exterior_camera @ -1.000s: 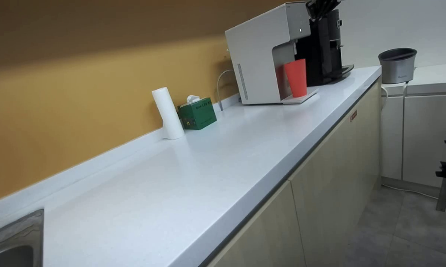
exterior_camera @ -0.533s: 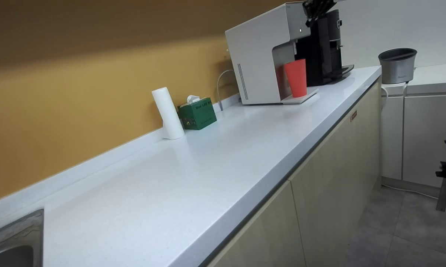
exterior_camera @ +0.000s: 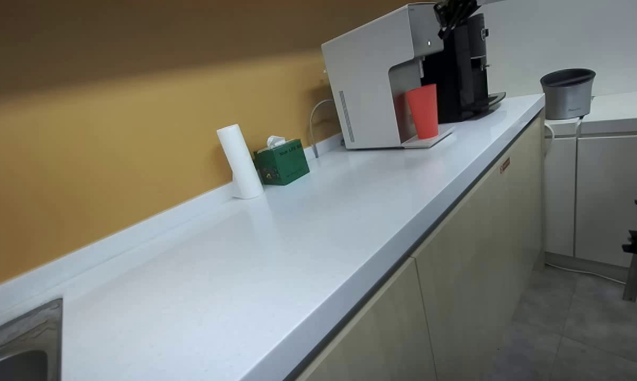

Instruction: Press the center button on the grey dispenser

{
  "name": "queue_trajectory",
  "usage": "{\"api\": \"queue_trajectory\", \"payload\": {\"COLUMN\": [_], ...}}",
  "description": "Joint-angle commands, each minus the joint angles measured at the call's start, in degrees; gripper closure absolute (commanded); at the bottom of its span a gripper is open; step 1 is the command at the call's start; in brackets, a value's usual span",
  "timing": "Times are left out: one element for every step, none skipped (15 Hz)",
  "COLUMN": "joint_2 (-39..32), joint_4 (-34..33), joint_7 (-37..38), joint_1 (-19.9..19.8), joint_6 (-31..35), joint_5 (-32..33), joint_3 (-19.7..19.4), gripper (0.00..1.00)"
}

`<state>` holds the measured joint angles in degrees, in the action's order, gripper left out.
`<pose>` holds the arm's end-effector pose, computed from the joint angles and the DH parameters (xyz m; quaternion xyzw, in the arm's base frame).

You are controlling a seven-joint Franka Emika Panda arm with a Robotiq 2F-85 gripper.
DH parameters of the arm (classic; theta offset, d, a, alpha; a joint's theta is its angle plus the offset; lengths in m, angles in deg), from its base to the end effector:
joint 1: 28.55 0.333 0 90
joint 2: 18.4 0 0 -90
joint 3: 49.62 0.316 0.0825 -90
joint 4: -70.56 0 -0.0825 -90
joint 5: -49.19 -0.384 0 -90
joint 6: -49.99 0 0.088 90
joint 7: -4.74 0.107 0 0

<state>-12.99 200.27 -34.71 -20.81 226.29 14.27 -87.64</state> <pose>0.4474 -0.3238 0.4847 0.8763 -0.2036 0.4275 0.0889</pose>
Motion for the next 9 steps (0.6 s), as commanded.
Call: {"api": "queue_trajectory", "payload": {"joint_2": [-2.57,-3.04,-3.45,-3.85,-4.27,-4.69,-5.15,-5.57,-5.97], "joint_4": [-3.43,-3.87,-4.3,-4.72,-5.12,-5.54,-5.98,-6.38,-6.79], "joint_7": [-3.75,-4.75,-5.67,-6.64,-7.58,-8.47,-9.43,-10.34,-11.26], "joint_1": [1.7,1.84,1.93,1.92,1.82,1.69,1.54,1.41,1.29], "joint_6": [-2.28,-2.61,-2.98,-3.41,-3.72,-3.94,-4.28,-4.53,-4.75], "joint_5": [-4.22,-5.22,-6.25,-7.35,-8.41,-9.47,-10.57,-11.69,-12.76], "joint_3": [-1.89,-2.05,-2.15,-2.14,-2.06,-1.97,-1.88,-1.78,-1.67], "gripper": [1.0,1.0,1.0,1.0,1.0,1.0,1.0,1.0,1.0]}}
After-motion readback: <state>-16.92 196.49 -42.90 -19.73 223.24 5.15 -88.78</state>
